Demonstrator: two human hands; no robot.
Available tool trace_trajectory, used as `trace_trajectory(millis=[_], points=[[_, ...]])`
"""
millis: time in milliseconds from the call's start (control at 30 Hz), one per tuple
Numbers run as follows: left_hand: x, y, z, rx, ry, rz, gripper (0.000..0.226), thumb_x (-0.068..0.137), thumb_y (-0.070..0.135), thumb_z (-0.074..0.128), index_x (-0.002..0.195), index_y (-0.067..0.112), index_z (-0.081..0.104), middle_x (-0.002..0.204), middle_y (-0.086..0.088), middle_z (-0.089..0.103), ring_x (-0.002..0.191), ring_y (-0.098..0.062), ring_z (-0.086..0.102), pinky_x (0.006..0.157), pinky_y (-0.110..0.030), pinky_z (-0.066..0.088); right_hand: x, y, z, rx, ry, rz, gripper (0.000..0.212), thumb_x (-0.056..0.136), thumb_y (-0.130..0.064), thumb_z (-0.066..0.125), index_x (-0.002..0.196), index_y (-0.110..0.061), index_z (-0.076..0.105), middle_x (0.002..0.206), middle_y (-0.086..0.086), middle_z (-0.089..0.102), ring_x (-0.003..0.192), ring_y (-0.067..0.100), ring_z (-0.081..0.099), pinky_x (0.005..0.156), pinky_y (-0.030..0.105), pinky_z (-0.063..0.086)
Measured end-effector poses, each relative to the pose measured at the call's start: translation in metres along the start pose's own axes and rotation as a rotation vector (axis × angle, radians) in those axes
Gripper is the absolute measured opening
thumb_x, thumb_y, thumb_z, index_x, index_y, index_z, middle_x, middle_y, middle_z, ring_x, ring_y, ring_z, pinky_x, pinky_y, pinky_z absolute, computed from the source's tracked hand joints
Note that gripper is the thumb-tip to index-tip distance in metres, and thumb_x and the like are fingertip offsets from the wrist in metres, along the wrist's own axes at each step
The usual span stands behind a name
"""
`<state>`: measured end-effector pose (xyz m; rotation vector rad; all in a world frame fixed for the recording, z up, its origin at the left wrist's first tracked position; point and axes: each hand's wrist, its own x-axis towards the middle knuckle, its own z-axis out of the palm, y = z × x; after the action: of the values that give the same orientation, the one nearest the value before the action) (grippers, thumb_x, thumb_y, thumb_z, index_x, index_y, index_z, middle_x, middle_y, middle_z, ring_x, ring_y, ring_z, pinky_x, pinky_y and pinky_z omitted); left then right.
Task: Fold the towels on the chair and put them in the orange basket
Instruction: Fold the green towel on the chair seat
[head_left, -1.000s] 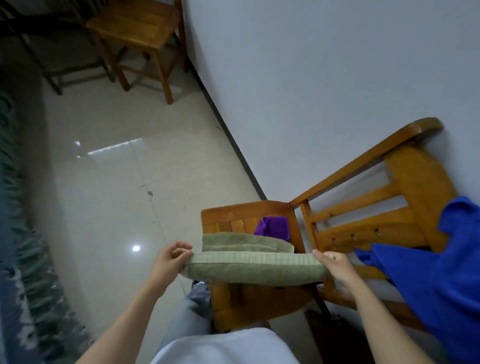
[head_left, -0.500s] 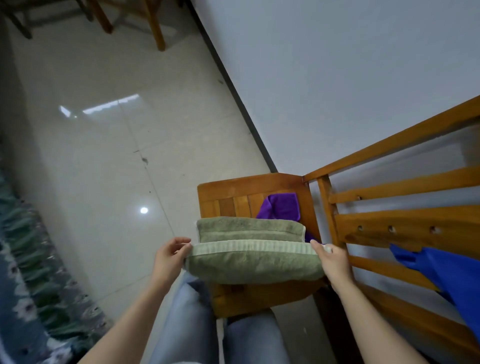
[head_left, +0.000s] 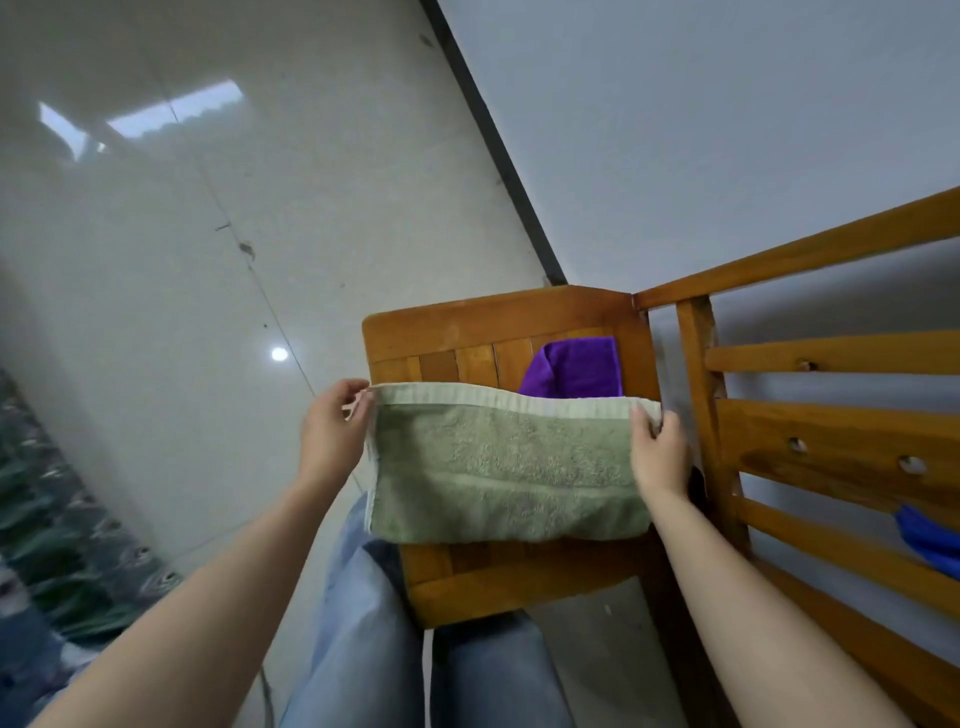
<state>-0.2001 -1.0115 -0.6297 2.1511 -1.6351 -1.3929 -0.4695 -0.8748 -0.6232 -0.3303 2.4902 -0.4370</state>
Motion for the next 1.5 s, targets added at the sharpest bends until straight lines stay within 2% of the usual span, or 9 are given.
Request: trace_trajectory(millis=[167, 367, 567, 767, 933, 1033, 1167, 1300, 1500], points=[[-0.010, -0.035, 0.021, 0.246, -0.163, -0.072, 0.063, 0.089, 0.026, 0.059, 0.144, 0.014, 0.029, 0.146, -0.010, 0.036, 0.134, -0.028, 0.033, 0.111, -0.045, 0.031, -0.002, 0.020, 0.005, -0.116, -0.102, 0.167, 0.050, 0.099, -0.028, 0.040, 0.142, -0.004, 0.032, 0.143, 0.017, 0.039, 0.131, 0.032, 0.039, 0.104, 0.043, 0.035], [-0.024, -0.041, 0.033, -0.165, -0.282, -0.408, 0.074, 0.087, 0.015, 0.062, 0.146, 0.019, 0.017, 0.143, -0.015, 0.039, 0.129, -0.035, 0.041, 0.105, -0.050, 0.038, -0.022, 0.038, -0.002, -0.184, -0.075, 0.158, 0.051, 0.095, -0.034, 0.046, 0.134, -0.002, 0.044, 0.132, 0.020, 0.047, 0.121, 0.035, 0.046, 0.097, 0.043, 0.040], [-0.020, -0.039, 0.033, -0.201, -0.336, -0.391, 0.070, 0.086, 0.010, 0.061, 0.144, 0.018, 0.023, 0.143, -0.012, 0.039, 0.130, -0.033, 0.039, 0.107, -0.050, 0.035, -0.027, 0.039, -0.006, 0.119, -0.319, 0.289, 0.044, 0.092, -0.036, 0.052, 0.127, -0.008, 0.050, 0.125, 0.004, 0.055, 0.116, 0.027, 0.050, 0.092, 0.035, 0.041], [-0.024, -0.037, 0.020, -0.127, -0.252, -0.308, 0.050, 0.089, 0.003, 0.054, 0.136, 0.013, 0.039, 0.103, -0.014, 0.053, 0.109, -0.036, 0.053, 0.084, -0.041, 0.046, -0.026, 0.041, -0.016, 0.239, -0.455, 0.349, 0.066, 0.082, -0.029, 0.069, 0.136, -0.005, 0.043, 0.137, 0.011, 0.050, 0.124, 0.027, 0.048, 0.105, 0.043, 0.039], [-0.038, -0.025, 0.007, -0.262, -0.157, -0.128, 0.054, 0.089, 0.000, 0.052, 0.137, 0.022, 0.042, 0.100, -0.011, 0.055, 0.099, -0.024, 0.052, 0.083, -0.038, 0.047, -0.037, 0.025, -0.042, 0.046, -0.213, 0.102, 0.017, 0.079, -0.027, 0.071, 0.088, -0.014, 0.065, 0.093, 0.008, 0.068, 0.090, 0.025, 0.064, 0.083, 0.045, 0.054], [-0.044, -0.018, 0.006, -0.335, -0.123, -0.042, 0.058, 0.091, 0.004, 0.051, 0.142, 0.026, 0.034, 0.110, -0.007, 0.053, 0.101, -0.020, 0.051, 0.084, -0.035, 0.044, -0.047, 0.020, -0.062, -0.129, 0.008, -0.102, 0.026, 0.080, -0.036, 0.068, 0.080, -0.012, 0.059, 0.083, 0.006, 0.063, 0.085, 0.026, 0.055, 0.083, 0.044, 0.047], [-0.044, -0.023, 0.024, 0.094, -0.157, -0.032, 0.069, 0.091, 0.022, 0.054, 0.148, 0.028, 0.015, 0.146, -0.011, 0.031, 0.131, -0.029, 0.035, 0.106, -0.046, 0.036, -0.047, 0.022, -0.059, -0.020, -0.157, 0.040, 0.026, 0.088, -0.027, 0.061, 0.104, -0.010, 0.049, 0.101, 0.007, 0.059, 0.099, 0.031, 0.058, 0.078, 0.041, 0.050], [-0.049, -0.025, 0.035, 0.747, -0.266, 0.371, 0.063, 0.095, 0.030, 0.044, 0.148, 0.026, 0.012, 0.157, -0.008, 0.002, 0.144, -0.029, 0.004, 0.115, -0.044, 0.013, -0.050, 0.016, -0.046, -0.160, -0.050, 0.139, 0.022, 0.092, -0.020, 0.053, 0.110, -0.008, 0.045, 0.109, 0.015, 0.059, 0.087, 0.030, 0.054, 0.071, 0.036, 0.043], [-0.043, -0.024, 0.039, 0.929, -0.612, 0.422, 0.063, 0.097, 0.031, 0.037, 0.149, 0.028, 0.002, 0.158, -0.001, -0.007, 0.145, -0.021, -0.003, 0.117, -0.044, 0.006, -0.089, -0.031, -0.040, -0.013, -0.097, -0.094, 0.060, 0.087, -0.007, 0.059, 0.138, -0.022, 0.032, 0.131, 0.005, 0.052, 0.112, 0.026, 0.055, 0.073, 0.031, 0.047]])
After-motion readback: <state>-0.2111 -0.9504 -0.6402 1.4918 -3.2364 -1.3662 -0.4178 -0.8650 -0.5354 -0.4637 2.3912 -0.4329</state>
